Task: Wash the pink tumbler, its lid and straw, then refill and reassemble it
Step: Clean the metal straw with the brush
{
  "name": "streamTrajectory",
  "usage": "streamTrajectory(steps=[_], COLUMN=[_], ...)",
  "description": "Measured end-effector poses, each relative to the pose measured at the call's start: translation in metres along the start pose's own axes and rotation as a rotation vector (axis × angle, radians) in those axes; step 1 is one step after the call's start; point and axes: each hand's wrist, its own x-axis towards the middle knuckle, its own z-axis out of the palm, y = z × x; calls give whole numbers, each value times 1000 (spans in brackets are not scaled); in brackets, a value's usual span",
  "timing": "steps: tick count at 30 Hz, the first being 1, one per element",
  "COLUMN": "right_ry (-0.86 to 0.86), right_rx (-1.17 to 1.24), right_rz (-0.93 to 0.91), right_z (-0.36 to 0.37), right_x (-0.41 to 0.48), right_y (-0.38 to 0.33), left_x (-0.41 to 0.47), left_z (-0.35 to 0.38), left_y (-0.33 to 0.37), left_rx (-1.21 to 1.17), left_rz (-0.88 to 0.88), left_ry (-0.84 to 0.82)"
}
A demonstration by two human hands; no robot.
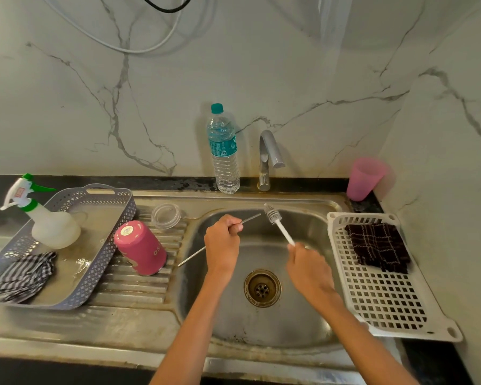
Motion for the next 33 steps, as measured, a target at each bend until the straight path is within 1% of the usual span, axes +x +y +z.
streamTrajectory(steps=[1, 4, 5, 7, 8, 9, 10, 12, 13, 15, 16, 17, 18, 20, 21, 23, 24, 25, 26, 28, 29, 31, 33], right_ry=[9, -62, -55, -27, -16, 0, -3, -74, -80, -37, -10, 26, 28, -46, -56, -21, 7, 28, 11, -78, -94, -60, -19], right_rx=[14, -21, -27, 11, 30, 40, 21, -10, -5, 44, 59, 68, 56, 39, 42, 87, 93, 90, 72, 35, 35, 82, 66], right_rz=[-8, -172, -136, 16, 51, 20, -68, -192, -149, -1, 29, -1, -79, -175, -118, 49, 73, 39, -43, -137, -89, 33, 12], right_z=[1, 11, 9, 3, 0, -1, 0, 4, 4, 0, -1, -2, -1, 1, 1, -1, -1, 0, 4, 12, 12, 8, 6], right_x=[0, -19, -16, 4, 10, 11, 8, -9, -8, 8, 11, 11, 6, -12, -10, 6, 9, 8, 3, -13, -11, 3, 5], right_y=[0, -14, -14, -2, 1, 1, -2, -15, -14, -3, 0, 0, -3, -14, -11, 1, 2, 0, -4, -15, -13, -7, -7], left_x=[0, 2, 3, 1, 1, 1, 3, 7, 7, 5, 4, 4, 5, 9, 10, 9, 9, 9, 11, 14, 14, 11, 11], left_z=[0, 0, -1, -3, -3, -4, -5, -4, -3, -2, -2, -2, -2, -1, 0, 0, 0, 0, 0, 1, 1, 1, 1], left_y=[-1, -3, -2, -2, -2, -2, -3, -4, -3, -2, -2, -2, -2, -2, 0, 2, 1, 1, -1, -5, -5, -6, -9], left_rx=[1, 8, 7, -1, -8, -15, -13, 14, 21, 12, 4, -2, -10, -31, -44, -87, -98, -98, -93, -99, -101, -97, -73], left_rz=[-1, -2, -5, -13, -15, -15, -14, 0, 14, 41, 44, 37, 20, -22, -35, -58, -72, -83, -91, -105, -111, -119, -102], left_ry=[7, 24, 21, 13, 10, 9, 11, 21, 22, 29, 36, 37, 36, 33, 29, 23, 27, 30, 31, 17, 6, 7, 12])
